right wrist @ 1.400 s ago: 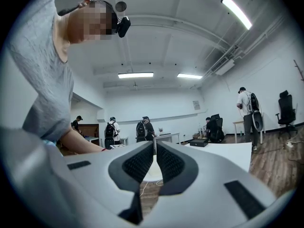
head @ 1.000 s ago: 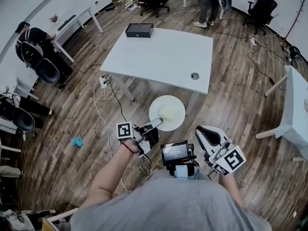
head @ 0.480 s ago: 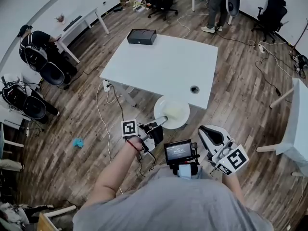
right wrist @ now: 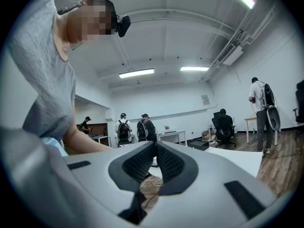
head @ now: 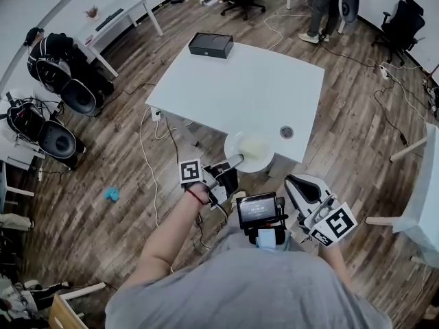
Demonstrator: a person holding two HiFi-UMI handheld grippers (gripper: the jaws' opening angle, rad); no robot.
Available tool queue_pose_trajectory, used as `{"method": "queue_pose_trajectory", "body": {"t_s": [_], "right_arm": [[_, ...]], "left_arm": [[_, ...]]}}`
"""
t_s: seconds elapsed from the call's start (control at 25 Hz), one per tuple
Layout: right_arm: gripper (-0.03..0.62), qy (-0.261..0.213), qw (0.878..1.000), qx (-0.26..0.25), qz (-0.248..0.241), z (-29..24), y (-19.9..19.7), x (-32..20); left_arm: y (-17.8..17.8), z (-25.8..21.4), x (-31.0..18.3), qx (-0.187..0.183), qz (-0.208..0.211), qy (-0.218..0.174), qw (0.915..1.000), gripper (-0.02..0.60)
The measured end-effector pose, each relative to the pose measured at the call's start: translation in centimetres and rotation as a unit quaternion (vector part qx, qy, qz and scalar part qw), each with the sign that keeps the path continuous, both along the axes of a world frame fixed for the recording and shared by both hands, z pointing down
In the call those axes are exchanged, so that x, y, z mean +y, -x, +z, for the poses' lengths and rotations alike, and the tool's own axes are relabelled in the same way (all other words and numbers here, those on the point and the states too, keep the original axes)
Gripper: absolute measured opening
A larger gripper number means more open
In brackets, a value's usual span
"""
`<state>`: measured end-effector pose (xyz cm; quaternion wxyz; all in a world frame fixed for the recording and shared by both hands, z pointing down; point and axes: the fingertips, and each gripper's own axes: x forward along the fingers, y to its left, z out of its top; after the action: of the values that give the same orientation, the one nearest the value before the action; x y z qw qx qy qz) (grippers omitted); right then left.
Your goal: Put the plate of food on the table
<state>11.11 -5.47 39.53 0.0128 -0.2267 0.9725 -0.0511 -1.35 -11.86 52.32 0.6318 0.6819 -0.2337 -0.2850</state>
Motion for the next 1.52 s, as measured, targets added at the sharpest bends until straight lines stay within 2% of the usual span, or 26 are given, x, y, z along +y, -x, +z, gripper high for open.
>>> {"method": "queue_pose_trajectory", "body": {"t_s": [0.28, 0.6, 0.8, 1.0, 1.28, 1.36, 1.52], "right_arm": [[0.034, -0.002, 1.0, 0.008, 0.015, 0.0, 3.8, -6.2], [0.034, -0.005, 0.998, 0.012, 0.057, -0.2, 7.8, -12.9], [0.034, -0.006, 0.996, 0.023, 0.087, 0.7, 9.3, -15.1], [0.034, 0.007, 0.994, 0.036, 0.104, 1.3, 8.9, -16.5], [0.034, 0.016, 0.993, 0.048, 0.106, 2.9, 8.0, -19.8], [0.034, 0.017, 0.993, 0.047, 0.11, 2.8, 7.4, -20.8], [0.034, 0.027, 0.992, 0.045, 0.114, 3.1, 6.0, -22.0]], "left_arm": [[3.3, 2.0, -6.0, 0.008, 0.014, 0.018, 0.9997, 0.035], [6.4, 4.2, -15.0, -0.006, 0.086, 0.017, 0.9962, 0.035], [6.7, 6.7, -20.4, -0.011, 0.1, 0.02, 0.9947, 0.035], [5.9, 9.0, -24.5, -0.008, 0.09, 0.036, 0.9952, 0.035], [4.2, 11.7, -27.5, -0.008, 0.109, 0.032, 0.9934, 0.035], [3.6, 12.6, -28.0, -0.016, 0.115, 0.034, 0.9927, 0.035], [2.7, 14.9, -29.1, -0.05, 0.124, 0.065, 0.9888, 0.035]]}}
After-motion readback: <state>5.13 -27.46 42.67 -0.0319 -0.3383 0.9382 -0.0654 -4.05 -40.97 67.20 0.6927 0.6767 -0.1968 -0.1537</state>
